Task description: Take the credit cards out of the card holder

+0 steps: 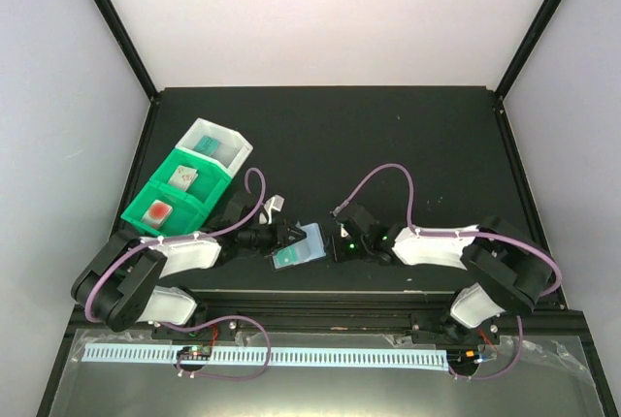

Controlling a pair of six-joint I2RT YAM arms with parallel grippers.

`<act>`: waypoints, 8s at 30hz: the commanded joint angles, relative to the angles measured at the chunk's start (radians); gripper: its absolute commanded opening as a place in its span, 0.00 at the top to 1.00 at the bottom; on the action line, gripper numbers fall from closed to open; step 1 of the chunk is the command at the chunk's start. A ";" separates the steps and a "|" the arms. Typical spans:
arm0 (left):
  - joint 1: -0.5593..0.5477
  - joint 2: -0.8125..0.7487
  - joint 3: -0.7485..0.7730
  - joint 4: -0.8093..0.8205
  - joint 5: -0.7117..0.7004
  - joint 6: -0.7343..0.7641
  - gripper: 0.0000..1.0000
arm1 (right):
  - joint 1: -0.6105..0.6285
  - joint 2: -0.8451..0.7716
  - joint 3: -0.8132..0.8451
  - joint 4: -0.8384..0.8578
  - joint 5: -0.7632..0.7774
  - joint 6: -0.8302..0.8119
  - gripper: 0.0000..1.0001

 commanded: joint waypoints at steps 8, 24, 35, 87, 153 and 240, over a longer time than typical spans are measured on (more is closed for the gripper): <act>-0.009 0.015 0.041 0.073 0.013 0.004 0.65 | -0.005 -0.119 0.018 -0.052 0.030 -0.018 0.70; 0.046 -0.183 0.060 -0.328 -0.189 0.122 0.65 | 0.008 -0.044 0.096 0.044 -0.141 -0.007 0.76; 0.120 -0.236 -0.023 -0.429 -0.256 0.146 0.71 | 0.026 0.108 0.202 0.083 -0.195 -0.008 0.77; 0.133 -0.127 -0.100 -0.272 -0.189 0.186 0.98 | 0.030 0.333 0.265 0.103 -0.208 0.003 0.80; 0.122 -0.247 -0.002 -0.380 -0.167 0.203 0.75 | -0.041 0.112 0.093 0.093 -0.088 0.023 0.99; 0.006 -0.384 -0.138 0.272 0.084 -0.179 0.67 | -0.115 -0.271 -0.147 0.603 -0.375 0.353 0.99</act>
